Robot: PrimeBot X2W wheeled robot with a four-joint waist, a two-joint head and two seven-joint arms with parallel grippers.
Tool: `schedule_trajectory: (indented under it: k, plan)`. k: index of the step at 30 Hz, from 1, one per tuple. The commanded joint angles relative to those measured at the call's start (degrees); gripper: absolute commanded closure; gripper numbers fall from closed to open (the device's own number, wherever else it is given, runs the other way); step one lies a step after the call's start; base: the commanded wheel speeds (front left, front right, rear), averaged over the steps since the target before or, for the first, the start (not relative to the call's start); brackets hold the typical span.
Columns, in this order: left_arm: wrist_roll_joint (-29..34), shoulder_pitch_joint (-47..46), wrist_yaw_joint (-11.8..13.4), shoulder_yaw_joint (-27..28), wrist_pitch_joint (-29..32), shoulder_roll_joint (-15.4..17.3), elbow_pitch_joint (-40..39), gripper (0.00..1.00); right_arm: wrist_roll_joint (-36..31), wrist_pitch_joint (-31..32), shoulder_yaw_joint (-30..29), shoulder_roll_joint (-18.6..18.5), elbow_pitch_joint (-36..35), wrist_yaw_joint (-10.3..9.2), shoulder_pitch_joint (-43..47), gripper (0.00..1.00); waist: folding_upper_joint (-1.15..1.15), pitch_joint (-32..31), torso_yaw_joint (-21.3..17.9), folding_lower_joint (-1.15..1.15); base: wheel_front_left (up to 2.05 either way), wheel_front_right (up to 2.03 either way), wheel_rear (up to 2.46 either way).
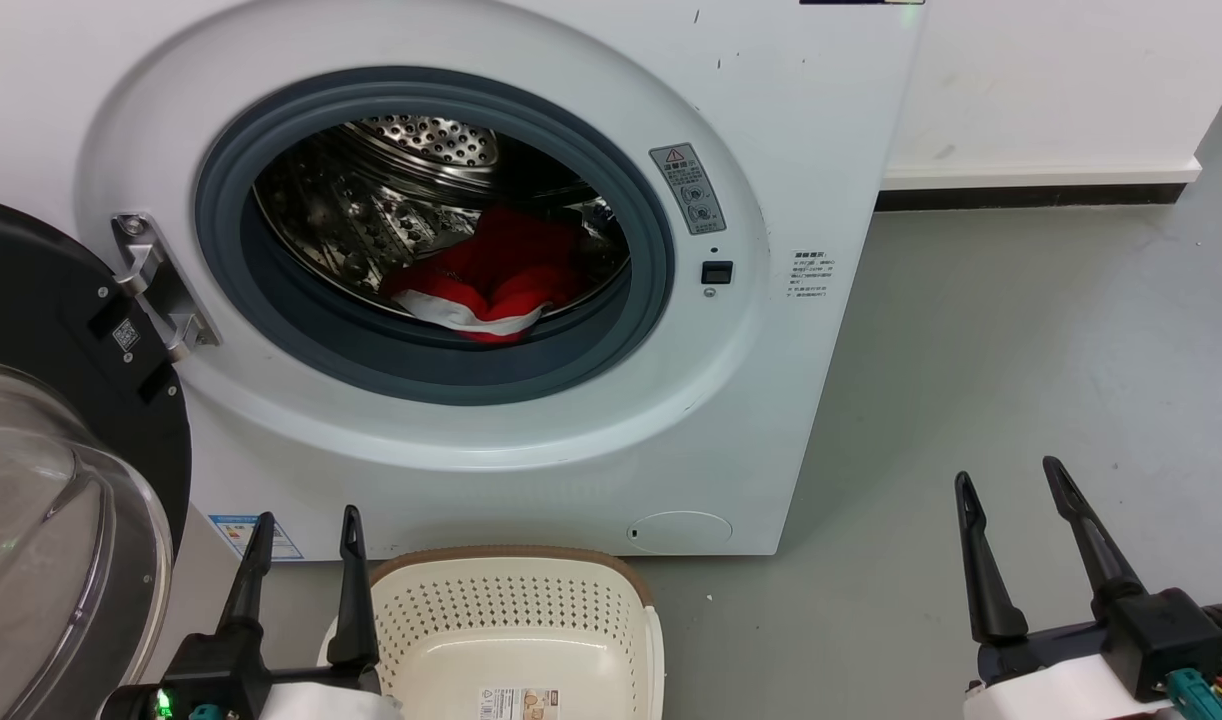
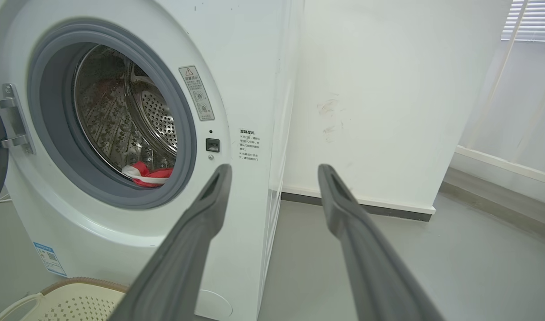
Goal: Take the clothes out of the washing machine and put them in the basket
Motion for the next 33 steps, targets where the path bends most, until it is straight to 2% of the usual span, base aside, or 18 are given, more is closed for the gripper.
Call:
schedule_trajectory:
  k: [1,25,29,33]
  plan:
    - [1.14,0.81,0.32,-0.19,-0.42,0.15,-0.38,0.00,-1.04,-0.59,0.03,-0.05,-0.35,-0.04,0.58,0.00,0.00,0.01,-0.01,0.00,0.00,0.00,0.00]
    - [0.35,0.61,-0.24,0.09,-0.46,0.14,1.00,0.00,0.27,-0.54,-0.08,-0.05,0.57,-0.04,0.68,0.00,0.00,0.08,0.05,0.00,0.00,0.00,0.00]
    - [-0.53,-0.77,-1.10,0.39,-0.46,0.15,1.61,0.00,0.42,-0.54,-0.11,-0.05,0.37,-0.04,0.14,0.00,0.00,0.60,0.01,0.00,0.00,0.00,0.00]
    - [-1.39,-4.08,-3.20,1.68,-0.46,0.15,3.24,0.00,0.41,-0.54,-0.07,-0.04,0.17,-0.04,-1.01,0.00,0.00,1.73,-0.12,0.00,0.00,0.00,0.00]
